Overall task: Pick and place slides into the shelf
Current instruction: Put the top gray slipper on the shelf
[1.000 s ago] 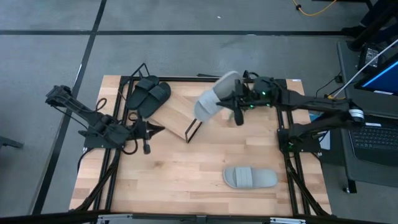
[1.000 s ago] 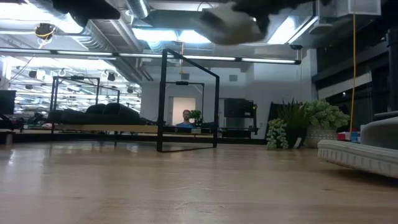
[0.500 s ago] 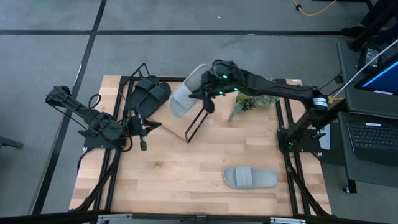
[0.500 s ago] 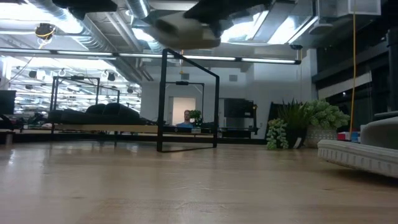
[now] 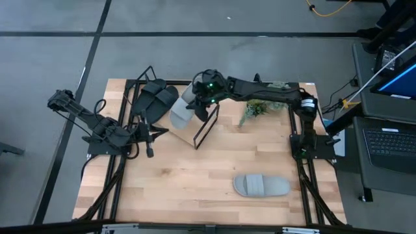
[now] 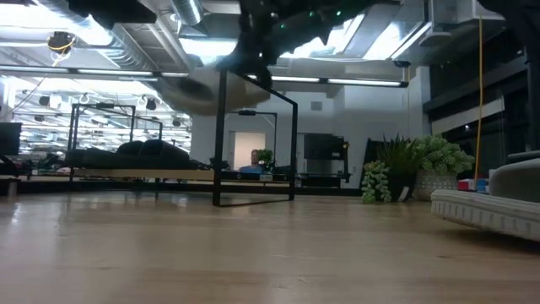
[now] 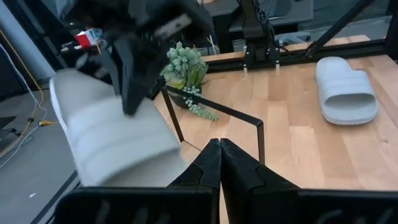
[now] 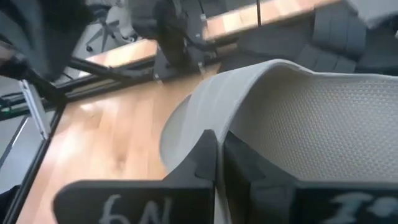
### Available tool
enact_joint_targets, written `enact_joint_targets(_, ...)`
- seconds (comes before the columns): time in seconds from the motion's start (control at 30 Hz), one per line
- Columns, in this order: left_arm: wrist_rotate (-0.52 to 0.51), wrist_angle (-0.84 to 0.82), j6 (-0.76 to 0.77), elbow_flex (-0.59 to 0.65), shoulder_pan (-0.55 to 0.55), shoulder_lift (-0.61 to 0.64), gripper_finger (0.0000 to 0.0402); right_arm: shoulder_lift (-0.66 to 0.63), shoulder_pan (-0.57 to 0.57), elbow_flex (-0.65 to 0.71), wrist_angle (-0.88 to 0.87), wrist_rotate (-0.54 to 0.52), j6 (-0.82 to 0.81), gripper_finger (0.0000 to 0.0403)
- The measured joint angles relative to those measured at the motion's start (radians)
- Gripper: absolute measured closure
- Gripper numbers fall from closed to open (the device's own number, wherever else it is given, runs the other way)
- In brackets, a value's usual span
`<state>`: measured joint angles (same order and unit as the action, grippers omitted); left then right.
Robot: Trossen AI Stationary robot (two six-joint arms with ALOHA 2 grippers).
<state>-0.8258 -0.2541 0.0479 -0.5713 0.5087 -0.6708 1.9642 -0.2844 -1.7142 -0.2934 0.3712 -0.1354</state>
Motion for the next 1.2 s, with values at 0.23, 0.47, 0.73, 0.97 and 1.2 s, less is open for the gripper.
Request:
enact_joint_targets(0.23,0.001,-0.001,0.000,0.000,0.000,0.000,0.0402,0.063,0.000,0.000,0.037,0.046,-0.050,0.0391)
enact_joint_targets(0.47,0.001,0.000,0.000,0.000,0.000,0.000,0.0402,0.086,0.001,0.000,0.056,0.078,-0.099,0.0391)
enact_joint_targets(0.73,0.000,0.000,0.000,0.000,0.000,0.000,0.0402,0.089,-0.001,-0.034,-0.011,0.076,-0.116,0.0391)
enact_joint_targets(0.97,0.000,0.000,0.000,0.000,0.000,0.000,0.0402,0.093,-0.003,-0.129,-0.099,0.075,-0.069,0.0391)
enact_joint_targets(1.2,0.000,0.000,0.000,0.000,0.000,0.000,0.0402,0.114,-0.008,-0.140,-0.142,0.048,-0.065,0.0391)
